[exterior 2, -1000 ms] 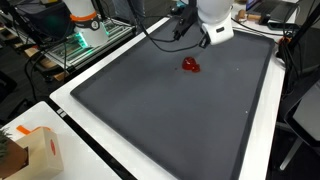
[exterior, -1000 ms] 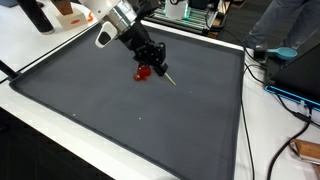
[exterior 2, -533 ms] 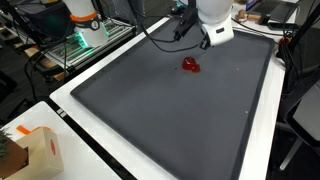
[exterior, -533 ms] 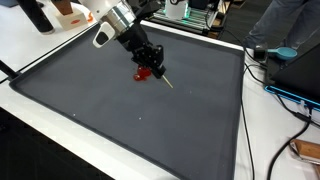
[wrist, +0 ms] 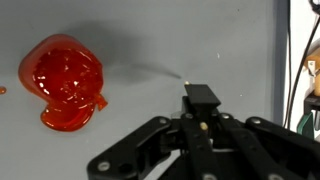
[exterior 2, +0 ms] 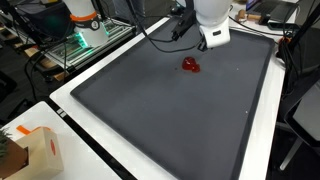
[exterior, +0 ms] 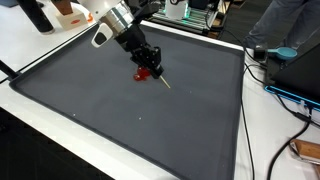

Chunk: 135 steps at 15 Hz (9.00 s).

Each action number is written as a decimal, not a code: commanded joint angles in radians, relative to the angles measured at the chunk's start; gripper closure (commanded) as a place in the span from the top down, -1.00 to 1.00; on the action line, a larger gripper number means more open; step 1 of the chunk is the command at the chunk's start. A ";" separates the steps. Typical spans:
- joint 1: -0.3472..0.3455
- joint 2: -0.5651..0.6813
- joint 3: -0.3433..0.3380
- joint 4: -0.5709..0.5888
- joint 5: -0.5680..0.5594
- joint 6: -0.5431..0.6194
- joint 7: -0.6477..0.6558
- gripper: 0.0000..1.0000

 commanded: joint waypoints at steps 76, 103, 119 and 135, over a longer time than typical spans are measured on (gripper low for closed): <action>-0.032 -0.180 -0.071 -0.152 -0.366 -0.012 -0.205 -0.94; -0.044 -0.143 -0.066 -0.133 -0.339 -0.008 -0.119 -0.94; -0.004 -0.279 -0.094 -0.120 -0.403 -0.037 0.066 -0.94; 0.165 -0.282 -0.106 -0.037 -0.738 -0.163 0.565 -0.94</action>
